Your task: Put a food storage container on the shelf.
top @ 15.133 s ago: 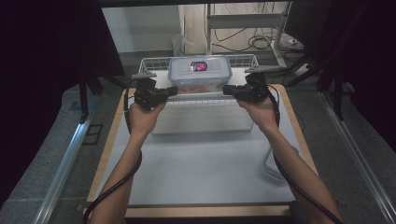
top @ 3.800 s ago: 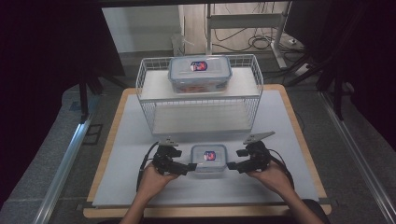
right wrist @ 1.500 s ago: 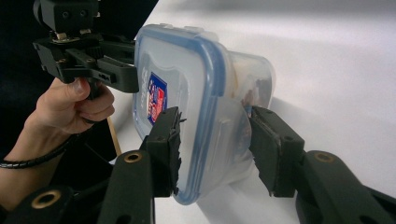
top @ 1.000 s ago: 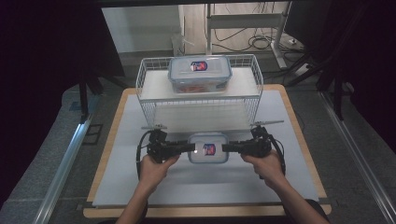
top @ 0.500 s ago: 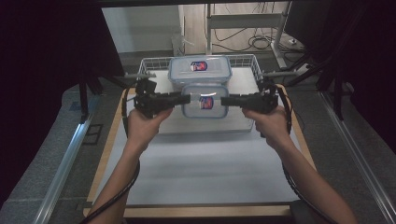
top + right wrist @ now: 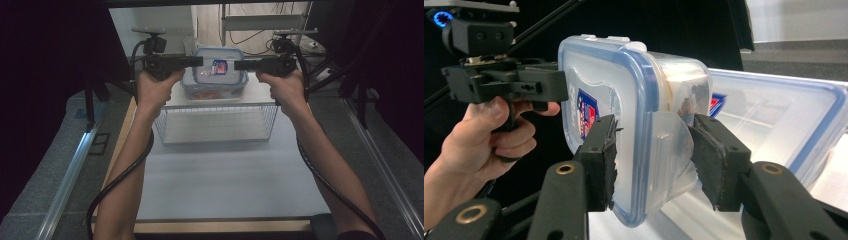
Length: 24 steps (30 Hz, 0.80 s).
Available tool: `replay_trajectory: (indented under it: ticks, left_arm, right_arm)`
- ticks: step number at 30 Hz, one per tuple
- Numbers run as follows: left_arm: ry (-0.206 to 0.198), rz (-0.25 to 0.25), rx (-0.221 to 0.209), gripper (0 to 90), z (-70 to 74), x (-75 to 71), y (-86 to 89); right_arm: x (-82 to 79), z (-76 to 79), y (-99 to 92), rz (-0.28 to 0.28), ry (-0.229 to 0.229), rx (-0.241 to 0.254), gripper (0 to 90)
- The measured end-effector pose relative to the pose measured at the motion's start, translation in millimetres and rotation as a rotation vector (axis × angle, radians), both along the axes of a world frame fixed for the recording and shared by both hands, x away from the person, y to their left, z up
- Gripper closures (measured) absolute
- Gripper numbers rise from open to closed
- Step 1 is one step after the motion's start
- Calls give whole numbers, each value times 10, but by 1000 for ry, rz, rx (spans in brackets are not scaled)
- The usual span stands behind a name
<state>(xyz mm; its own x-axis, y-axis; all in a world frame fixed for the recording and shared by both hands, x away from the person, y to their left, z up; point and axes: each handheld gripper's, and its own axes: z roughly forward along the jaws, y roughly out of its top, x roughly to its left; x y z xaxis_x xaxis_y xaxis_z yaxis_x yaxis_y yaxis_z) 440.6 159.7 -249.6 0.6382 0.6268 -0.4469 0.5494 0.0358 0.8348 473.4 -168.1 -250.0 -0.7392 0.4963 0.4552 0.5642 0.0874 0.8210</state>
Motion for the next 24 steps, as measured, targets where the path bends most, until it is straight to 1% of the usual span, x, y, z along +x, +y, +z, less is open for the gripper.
replay_trajectory:
  ticks: [3, 7, 9, 10, 11, 13, 17, 22, 24]
  left_arm:
    - [28, 8, -15, 531, -57, 95, 23]
    - [65, 23, -32, 530, -126, 171, 52]
    - [77, 31, -30, 528, -148, 193, 59]
    - [80, 35, -36, 526, -153, 201, 65]
    - [83, 37, -38, 526, -153, 210, 69]
    - [89, 39, -33, 524, -150, 229, 68]
    - [89, 54, 0, 500, -143, 275, 31]
    - [107, 70, -1, 458, -165, 353, 7]
    - [109, 78, 5, 436, -175, 375, 0]
  right_arm:
    - [115, -15, 23, -3, 21, 0, 533]
    - [238, -44, 60, -9, 53, 1, 532]
    - [284, -64, 84, -7, 73, -5, 532]
    - [303, -72, 91, -5, 83, -6, 533]
    - [318, -75, 93, -8, 87, 3, 532]
    - [339, -74, 103, -10, 91, 2, 528]
    - [373, -87, 132, -26, 86, -8, 501]
    - [422, -121, 171, -52, 82, -6, 463]
    - [441, -137, 175, -60, 84, 3, 457]
